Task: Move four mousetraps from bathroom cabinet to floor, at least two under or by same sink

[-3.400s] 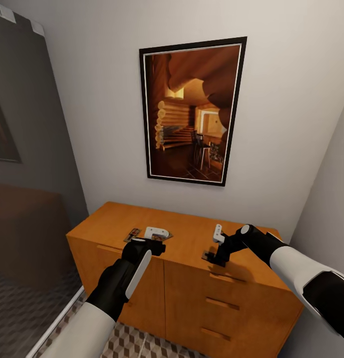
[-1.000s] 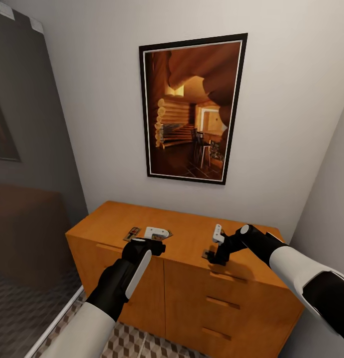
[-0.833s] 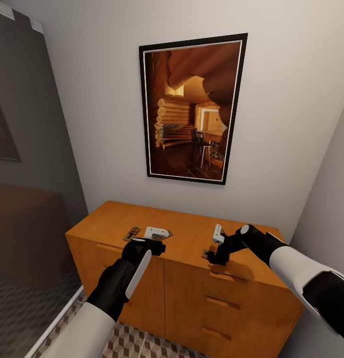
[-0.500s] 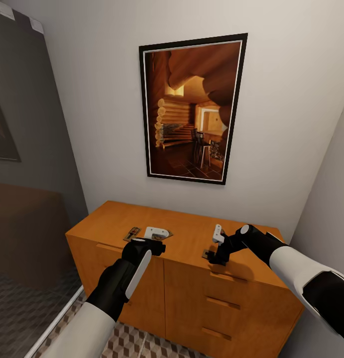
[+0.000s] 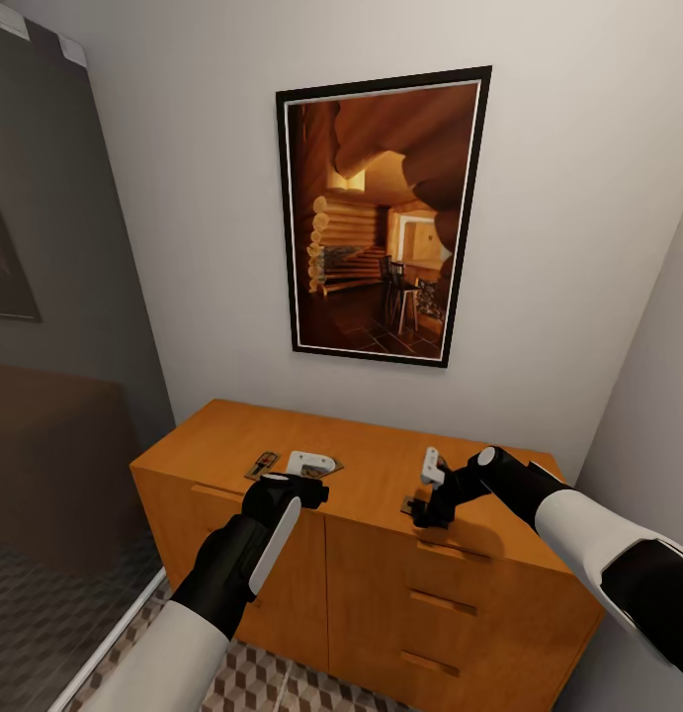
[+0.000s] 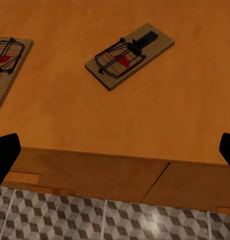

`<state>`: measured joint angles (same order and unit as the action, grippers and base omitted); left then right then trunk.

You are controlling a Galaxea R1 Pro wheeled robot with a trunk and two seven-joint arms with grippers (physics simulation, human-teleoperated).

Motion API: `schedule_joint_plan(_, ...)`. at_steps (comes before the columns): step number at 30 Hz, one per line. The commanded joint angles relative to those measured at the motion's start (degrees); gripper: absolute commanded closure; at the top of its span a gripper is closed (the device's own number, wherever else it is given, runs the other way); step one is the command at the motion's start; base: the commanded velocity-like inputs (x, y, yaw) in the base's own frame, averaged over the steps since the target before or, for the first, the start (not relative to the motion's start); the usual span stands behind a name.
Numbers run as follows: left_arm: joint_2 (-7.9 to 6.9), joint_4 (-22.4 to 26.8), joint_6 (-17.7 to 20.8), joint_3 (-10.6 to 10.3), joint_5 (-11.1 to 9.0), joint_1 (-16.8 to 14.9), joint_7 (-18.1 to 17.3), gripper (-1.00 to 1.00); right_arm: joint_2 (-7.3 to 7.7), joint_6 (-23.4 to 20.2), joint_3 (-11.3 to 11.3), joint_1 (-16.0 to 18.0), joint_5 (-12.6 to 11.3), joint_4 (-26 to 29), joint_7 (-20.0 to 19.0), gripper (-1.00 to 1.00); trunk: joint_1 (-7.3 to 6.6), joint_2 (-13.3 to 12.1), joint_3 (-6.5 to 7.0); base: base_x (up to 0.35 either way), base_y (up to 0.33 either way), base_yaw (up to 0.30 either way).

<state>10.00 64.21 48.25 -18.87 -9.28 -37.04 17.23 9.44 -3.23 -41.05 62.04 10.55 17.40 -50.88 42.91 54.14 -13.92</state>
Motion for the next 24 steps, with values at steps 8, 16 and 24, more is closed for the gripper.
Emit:
schedule_joint_plan(8,0.0,0.0,0.2,-0.1,-0.6,-0.1,0.5,-1.0,0.03,-0.2,0.2,0.0,0.4,0.2,-1.7,-1.0,0.01,0.1,-0.08,0.0,0.0,0.0)
schedule_joint_plan(16,0.0,0.0,0.2,-0.1,-0.6,-0.1,0.5,-1.0,0.05,-0.2,0.2,0.0,0.4,0.2,-1.8,-1.0,0.01,0.1,-0.08,0.0,0.0,0.0)
schedule_joint_plan(24,0.0,0.0,0.2,-0.1,-0.6,-0.1,0.5,-1.0,0.05,-0.1,0.2,0.0,0.4,0.2,-1.4,-1.0,0.01,0.1,-0.08,0.0,0.0,0.0)
